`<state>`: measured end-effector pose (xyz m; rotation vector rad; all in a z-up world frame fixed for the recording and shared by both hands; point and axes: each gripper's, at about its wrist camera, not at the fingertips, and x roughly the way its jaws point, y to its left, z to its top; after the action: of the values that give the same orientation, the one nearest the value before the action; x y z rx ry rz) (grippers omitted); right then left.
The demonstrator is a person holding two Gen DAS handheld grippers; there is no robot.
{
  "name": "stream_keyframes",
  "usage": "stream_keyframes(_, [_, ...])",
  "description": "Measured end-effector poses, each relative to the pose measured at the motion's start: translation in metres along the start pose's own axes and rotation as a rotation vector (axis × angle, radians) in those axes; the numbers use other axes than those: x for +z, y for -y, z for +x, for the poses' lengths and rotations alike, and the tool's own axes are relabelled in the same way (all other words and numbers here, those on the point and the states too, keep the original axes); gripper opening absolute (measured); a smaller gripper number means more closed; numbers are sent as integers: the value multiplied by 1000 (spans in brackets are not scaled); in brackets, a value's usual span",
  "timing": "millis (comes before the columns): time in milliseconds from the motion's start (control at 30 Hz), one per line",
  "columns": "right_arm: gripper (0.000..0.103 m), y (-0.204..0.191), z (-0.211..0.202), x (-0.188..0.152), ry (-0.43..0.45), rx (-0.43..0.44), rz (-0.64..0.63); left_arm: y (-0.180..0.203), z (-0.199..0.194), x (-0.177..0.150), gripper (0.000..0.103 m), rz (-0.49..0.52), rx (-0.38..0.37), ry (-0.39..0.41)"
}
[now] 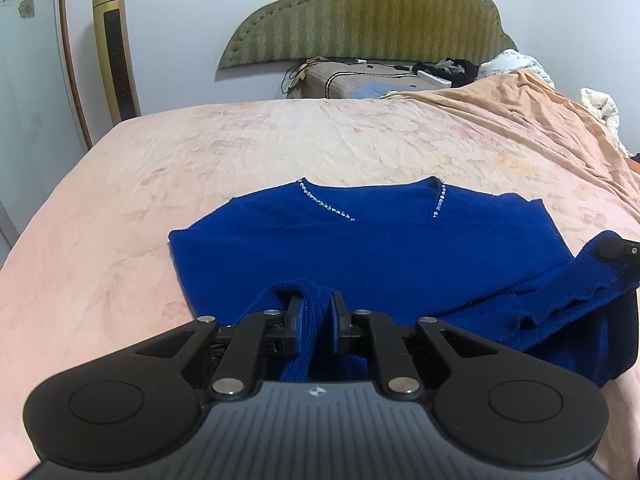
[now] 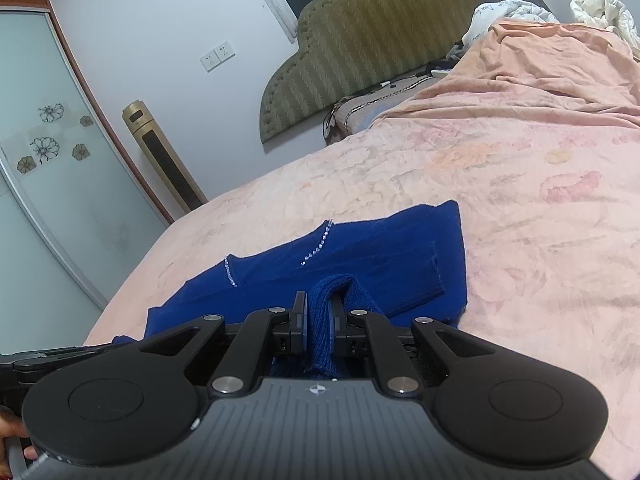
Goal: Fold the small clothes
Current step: 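Lift the held hem with both grippers and fold it toward the collar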
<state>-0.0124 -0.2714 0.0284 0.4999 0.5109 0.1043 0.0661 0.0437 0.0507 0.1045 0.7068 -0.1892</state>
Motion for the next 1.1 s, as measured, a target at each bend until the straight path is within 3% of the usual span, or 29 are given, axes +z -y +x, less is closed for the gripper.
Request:
stream_keyframes(600, [12, 2, 6, 21, 32, 19, 11, -4, -6, 27, 13, 1, 3, 33])
stream_keyframes(1100, [12, 16, 79, 56, 3, -3, 76, -23, 73, 70, 13, -42, 21, -51])
